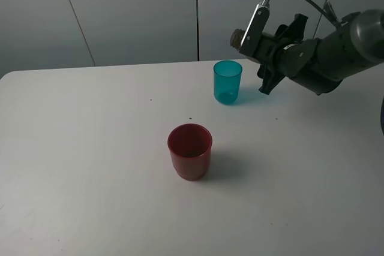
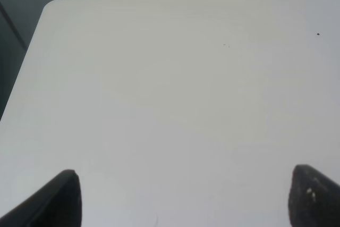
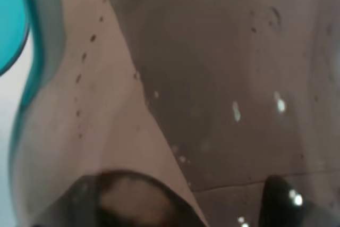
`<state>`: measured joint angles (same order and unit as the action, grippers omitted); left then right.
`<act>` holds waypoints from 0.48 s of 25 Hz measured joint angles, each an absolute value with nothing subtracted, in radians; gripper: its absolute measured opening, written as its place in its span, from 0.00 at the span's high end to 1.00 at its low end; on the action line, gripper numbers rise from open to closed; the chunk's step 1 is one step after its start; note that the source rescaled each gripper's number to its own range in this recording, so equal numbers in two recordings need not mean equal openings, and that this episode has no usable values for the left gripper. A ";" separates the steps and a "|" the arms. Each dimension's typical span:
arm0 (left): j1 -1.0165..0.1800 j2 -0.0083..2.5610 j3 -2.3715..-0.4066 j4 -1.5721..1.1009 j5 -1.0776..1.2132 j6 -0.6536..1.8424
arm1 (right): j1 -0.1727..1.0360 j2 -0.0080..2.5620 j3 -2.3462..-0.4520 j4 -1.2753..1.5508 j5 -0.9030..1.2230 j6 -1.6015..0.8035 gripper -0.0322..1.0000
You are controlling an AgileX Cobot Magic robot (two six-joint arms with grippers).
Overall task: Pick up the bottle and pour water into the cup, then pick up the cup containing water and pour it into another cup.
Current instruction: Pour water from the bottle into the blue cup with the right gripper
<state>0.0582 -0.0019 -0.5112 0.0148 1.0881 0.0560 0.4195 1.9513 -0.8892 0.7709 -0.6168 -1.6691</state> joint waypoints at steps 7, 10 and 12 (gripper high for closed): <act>0.058 -0.002 -0.511 0.015 1.088 0.056 | 0.407 2.009 -0.937 0.770 -0.632 -1.789 0.96; 0.058 -0.002 -0.511 0.015 1.088 0.056 | 0.401 2.018 -0.941 0.770 -0.648 -1.846 0.96; 0.058 -0.002 -0.511 0.015 1.088 0.056 | 0.397 2.018 -0.941 0.765 -0.655 -1.872 0.96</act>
